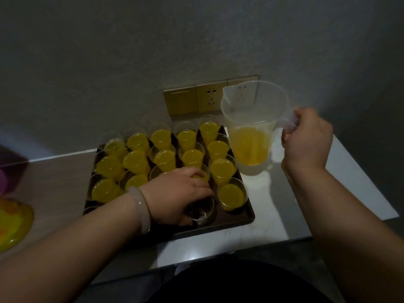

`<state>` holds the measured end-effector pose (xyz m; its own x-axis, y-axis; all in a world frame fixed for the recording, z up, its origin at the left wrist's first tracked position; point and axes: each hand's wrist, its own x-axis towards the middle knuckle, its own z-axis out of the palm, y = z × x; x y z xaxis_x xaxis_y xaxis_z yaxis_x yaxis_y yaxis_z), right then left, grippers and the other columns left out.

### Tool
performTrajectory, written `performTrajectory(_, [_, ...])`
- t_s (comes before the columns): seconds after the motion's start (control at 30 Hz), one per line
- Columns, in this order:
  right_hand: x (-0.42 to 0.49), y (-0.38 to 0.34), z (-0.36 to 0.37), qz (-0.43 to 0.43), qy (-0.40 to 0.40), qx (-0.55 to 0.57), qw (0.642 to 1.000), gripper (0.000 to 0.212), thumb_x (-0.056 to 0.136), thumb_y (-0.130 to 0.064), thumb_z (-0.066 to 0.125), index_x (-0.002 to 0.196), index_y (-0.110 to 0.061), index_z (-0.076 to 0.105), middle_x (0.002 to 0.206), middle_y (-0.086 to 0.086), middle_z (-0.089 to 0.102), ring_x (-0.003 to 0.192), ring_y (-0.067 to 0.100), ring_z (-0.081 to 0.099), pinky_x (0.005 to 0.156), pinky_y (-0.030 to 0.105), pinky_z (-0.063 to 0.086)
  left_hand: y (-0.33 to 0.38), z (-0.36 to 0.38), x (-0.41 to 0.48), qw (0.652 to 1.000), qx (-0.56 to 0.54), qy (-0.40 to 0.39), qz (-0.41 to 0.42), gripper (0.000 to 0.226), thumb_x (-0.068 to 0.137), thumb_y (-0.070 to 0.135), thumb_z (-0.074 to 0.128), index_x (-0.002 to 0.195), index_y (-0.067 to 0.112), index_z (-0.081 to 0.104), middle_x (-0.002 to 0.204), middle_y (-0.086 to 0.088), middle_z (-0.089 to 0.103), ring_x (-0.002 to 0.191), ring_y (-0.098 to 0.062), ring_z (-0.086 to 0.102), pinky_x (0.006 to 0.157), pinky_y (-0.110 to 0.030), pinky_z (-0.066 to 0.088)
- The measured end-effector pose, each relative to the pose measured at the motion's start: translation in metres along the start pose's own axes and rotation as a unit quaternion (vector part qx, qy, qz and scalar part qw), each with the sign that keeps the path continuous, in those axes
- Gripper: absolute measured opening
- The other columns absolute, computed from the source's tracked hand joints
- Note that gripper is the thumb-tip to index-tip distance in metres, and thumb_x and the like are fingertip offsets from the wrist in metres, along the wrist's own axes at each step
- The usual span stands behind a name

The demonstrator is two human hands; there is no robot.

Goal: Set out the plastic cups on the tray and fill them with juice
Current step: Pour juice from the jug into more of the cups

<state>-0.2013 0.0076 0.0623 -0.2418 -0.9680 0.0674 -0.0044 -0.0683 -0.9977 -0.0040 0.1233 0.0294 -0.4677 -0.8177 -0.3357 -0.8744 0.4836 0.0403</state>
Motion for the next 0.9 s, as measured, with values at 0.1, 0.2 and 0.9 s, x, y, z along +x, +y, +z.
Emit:
performTrajectory(0.1, [0.002,0.002,-0.001,-0.032,-0.005,-0.059,0.998,0.027,0.090,-0.004,0.046,0.092,0.022,0.052,0.057,0.011,0.035,0.044,0.000,0.041,0.044,0.013,0.032,-0.001,-0.004,0.001,1.000,-0.014,0.014,0.004,0.072,0.082,0.050,0.063,0.144,0.031,0.034,0.143,0.012,0.039,0.136,-0.013,0.019,0.106,-0.029,0.031])
performTrajectory(0.2, [0.002,0.002,0.000,-0.041,-0.014,-0.079,0.996,0.021,0.093,0.003,0.044,0.099,0.019,0.055,0.057,-0.002,0.036,0.041,-0.008,0.044,0.042,0.005,0.032,-0.003,-0.011,0.000,0.999,-0.036,0.019,0.008,0.074,0.081,0.051,0.065,0.145,0.031,0.032,0.144,0.012,0.037,0.133,-0.008,0.022,0.105,-0.023,0.030])
performTrajectory(0.9, [-0.012,-0.078,0.027,0.025,-0.166,-0.068,0.983,0.022,0.086,-0.019,0.050,0.065,-0.012,0.052,0.058,0.005,0.042,0.049,0.013,0.035,0.050,0.030,0.028,-0.068,-0.066,-0.042,0.932,-0.121,0.224,-0.258,0.083,0.068,0.051,0.077,0.139,0.022,0.044,0.130,0.003,0.050,0.109,-0.011,0.054,0.089,-0.023,0.046])
